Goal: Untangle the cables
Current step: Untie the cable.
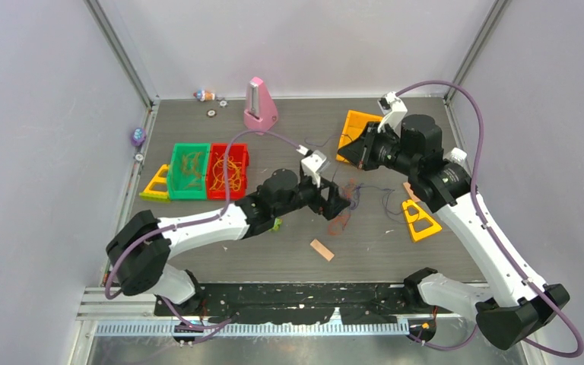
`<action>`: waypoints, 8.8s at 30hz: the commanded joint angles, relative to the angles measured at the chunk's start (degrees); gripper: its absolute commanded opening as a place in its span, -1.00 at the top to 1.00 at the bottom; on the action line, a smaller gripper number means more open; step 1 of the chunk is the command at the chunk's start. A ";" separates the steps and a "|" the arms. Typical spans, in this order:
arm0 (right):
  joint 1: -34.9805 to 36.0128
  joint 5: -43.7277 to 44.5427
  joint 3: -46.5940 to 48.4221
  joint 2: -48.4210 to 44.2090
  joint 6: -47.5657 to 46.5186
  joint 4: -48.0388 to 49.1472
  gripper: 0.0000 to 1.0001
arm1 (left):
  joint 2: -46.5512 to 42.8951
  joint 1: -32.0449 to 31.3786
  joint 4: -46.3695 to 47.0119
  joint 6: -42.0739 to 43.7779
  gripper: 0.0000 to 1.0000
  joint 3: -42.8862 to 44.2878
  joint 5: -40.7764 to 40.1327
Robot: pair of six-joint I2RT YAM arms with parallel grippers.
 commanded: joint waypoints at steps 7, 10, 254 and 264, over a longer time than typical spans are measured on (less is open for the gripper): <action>0.21 2.92 0.54 -2.18 -0.63 -2.77 -0.05 | -1.29 0.40 -8.23 -3.22 1.00 5.54 -6.72; 0.21 5.60 -3.87 -4.12 -2.85 -3.89 -0.29 | -5.80 3.98 -11.45 -10.01 1.00 4.14 5.68; 10.54 11.48 -32.10 -24.07 -15.01 22.08 -0.56 | -5.49 19.43 -18.68 -10.37 1.00 14.28 37.25; -2.77 5.53 -40.42 -23.90 -5.71 33.63 -0.44 | -8.25 21.06 -19.79 -10.15 1.00 15.69 42.30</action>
